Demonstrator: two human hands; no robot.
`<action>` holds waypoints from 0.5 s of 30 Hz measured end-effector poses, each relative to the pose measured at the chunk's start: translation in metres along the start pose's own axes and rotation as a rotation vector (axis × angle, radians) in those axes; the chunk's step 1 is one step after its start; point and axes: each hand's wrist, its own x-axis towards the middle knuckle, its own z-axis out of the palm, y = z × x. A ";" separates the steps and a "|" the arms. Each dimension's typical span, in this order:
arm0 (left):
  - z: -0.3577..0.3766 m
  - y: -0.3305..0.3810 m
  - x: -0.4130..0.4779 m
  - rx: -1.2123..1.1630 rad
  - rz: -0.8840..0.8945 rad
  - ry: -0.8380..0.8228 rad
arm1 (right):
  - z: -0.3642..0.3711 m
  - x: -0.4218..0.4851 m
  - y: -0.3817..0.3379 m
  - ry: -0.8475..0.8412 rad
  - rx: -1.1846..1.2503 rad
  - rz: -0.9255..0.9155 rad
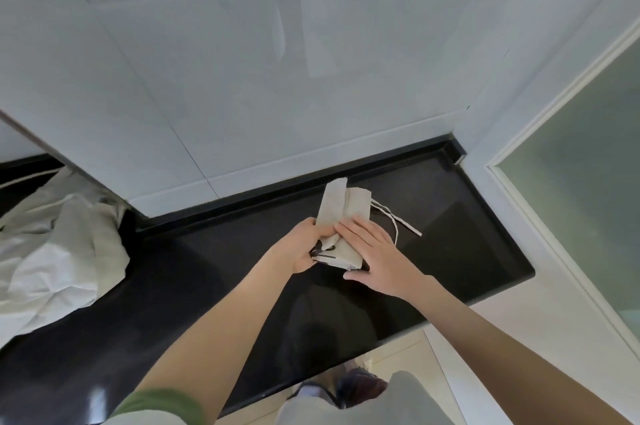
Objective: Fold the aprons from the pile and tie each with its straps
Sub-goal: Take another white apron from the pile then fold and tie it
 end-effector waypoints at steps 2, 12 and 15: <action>-0.001 0.010 -0.011 -0.144 -0.001 -0.049 | -0.012 0.014 -0.004 0.142 -0.009 -0.101; -0.005 0.055 -0.054 -0.404 0.032 -0.147 | -0.047 0.047 -0.026 0.354 0.141 -0.353; -0.014 0.060 -0.058 -0.332 0.020 -0.048 | -0.058 0.053 -0.051 0.312 0.305 -0.335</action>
